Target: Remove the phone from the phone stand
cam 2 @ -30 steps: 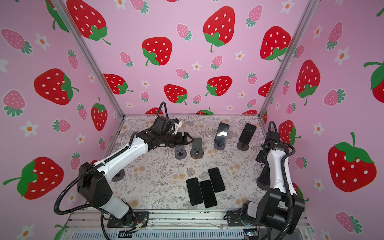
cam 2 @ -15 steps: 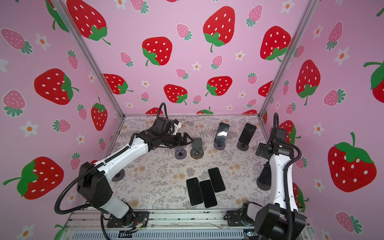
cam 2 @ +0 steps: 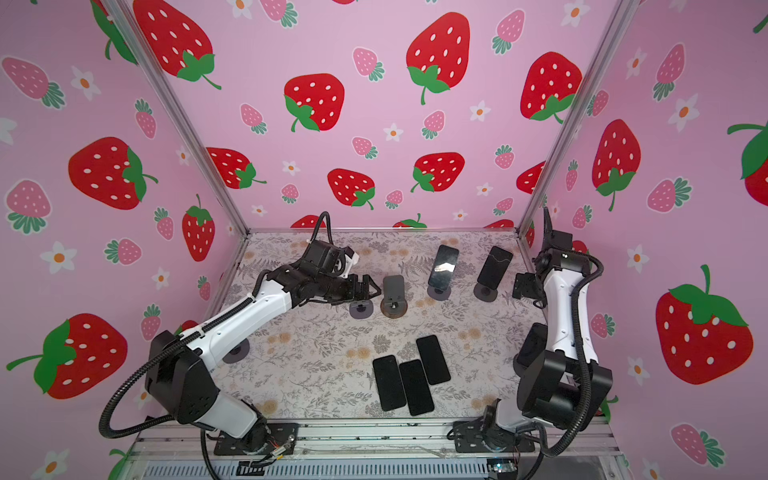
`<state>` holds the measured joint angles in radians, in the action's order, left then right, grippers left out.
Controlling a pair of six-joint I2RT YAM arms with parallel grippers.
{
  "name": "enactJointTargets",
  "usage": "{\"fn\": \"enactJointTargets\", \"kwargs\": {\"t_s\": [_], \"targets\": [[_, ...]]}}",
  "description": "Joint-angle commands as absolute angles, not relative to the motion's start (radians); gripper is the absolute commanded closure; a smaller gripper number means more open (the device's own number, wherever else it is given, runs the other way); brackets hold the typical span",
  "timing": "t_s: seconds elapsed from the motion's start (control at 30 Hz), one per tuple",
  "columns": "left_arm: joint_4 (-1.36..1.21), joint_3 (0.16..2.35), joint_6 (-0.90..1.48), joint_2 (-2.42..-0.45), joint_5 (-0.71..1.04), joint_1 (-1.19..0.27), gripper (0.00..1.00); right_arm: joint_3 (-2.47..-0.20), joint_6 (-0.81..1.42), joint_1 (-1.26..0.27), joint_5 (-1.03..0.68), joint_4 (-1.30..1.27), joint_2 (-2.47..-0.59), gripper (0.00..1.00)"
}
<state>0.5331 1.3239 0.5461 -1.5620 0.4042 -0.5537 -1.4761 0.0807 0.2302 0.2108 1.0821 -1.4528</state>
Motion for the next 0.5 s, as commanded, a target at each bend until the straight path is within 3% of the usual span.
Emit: {"fn": "enactJointTargets", "kwargs": {"t_s": [0.0,0.1,0.2,0.33,0.47], "targets": [[0.564,1.328,0.546,-1.558,0.420,-0.559,0.01,-1.492,0.014,0.235,0.232,1.152,-1.379,0.00],[0.573,1.335,0.537,-1.554,0.404,-0.561,0.01,-1.439,-0.108,0.236,0.204,1.127,-1.333,0.00],[0.575,1.338,0.533,-1.557,0.400,-0.561,0.01,-1.399,-0.209,0.236,0.285,1.075,-1.314,0.00],[0.574,1.347,0.533,-1.558,0.403,-0.564,0.01,-1.358,-0.348,0.236,0.223,1.049,-1.287,0.00],[0.571,1.343,0.531,-1.538,0.393,-0.563,0.01,-1.203,-0.432,0.235,0.274,0.996,-1.199,0.00]]}}
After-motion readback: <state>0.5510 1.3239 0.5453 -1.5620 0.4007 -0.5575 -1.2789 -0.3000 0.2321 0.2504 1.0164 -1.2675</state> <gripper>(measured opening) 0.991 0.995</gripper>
